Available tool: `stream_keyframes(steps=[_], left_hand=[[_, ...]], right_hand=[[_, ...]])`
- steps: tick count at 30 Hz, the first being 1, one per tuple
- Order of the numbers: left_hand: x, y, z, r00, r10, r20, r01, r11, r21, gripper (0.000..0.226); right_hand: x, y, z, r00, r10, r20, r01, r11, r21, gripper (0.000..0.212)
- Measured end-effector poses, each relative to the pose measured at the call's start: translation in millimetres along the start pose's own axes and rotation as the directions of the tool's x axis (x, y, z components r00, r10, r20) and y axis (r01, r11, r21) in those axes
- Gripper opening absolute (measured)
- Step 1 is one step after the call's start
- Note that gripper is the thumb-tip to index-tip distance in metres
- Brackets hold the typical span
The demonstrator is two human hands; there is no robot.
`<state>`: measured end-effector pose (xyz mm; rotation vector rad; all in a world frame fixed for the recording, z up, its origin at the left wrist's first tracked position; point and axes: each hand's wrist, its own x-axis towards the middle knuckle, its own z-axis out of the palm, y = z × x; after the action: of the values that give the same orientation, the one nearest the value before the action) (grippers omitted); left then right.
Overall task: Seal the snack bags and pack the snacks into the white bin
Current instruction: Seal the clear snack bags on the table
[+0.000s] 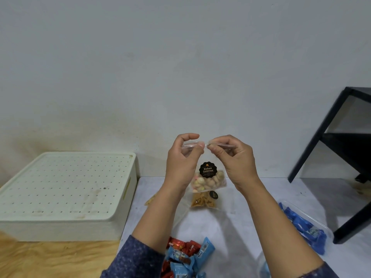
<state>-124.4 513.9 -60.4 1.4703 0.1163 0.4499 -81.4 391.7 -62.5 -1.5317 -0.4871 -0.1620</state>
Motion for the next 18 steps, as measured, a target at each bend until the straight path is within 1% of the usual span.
stream_keyframes(steps=[4, 8, 15, 18], left_hand=[[-1, 1, -3, 1.000, 0.000, -0.004, 0.000, 0.999, -0.042, 0.008], [-3, -1, -9, 0.999, 0.037, 0.030, -0.037, 0.999, -0.013, 0.015], [-7, 1, -18, 0.999, 0.045, 0.029, -0.044, 0.999, -0.022, 0.022], [-7, -1, -23, 1.000, 0.013, 0.002, -0.013, 0.996, -0.090, 0.023]], right_hand=[[-4, -2, 3, 1.000, -0.031, 0.002, 0.031, 0.999, -0.020, 0.018], [-7, -5, 6, 1.000, -0.015, -0.009, 0.015, 1.000, -0.003, 0.017], [-16, -15, 15, 0.999, -0.037, -0.014, 0.037, 0.999, -0.007, 0.032], [-22, -20, 19, 0.999, -0.045, 0.004, 0.045, 0.999, 0.013, 0.041]])
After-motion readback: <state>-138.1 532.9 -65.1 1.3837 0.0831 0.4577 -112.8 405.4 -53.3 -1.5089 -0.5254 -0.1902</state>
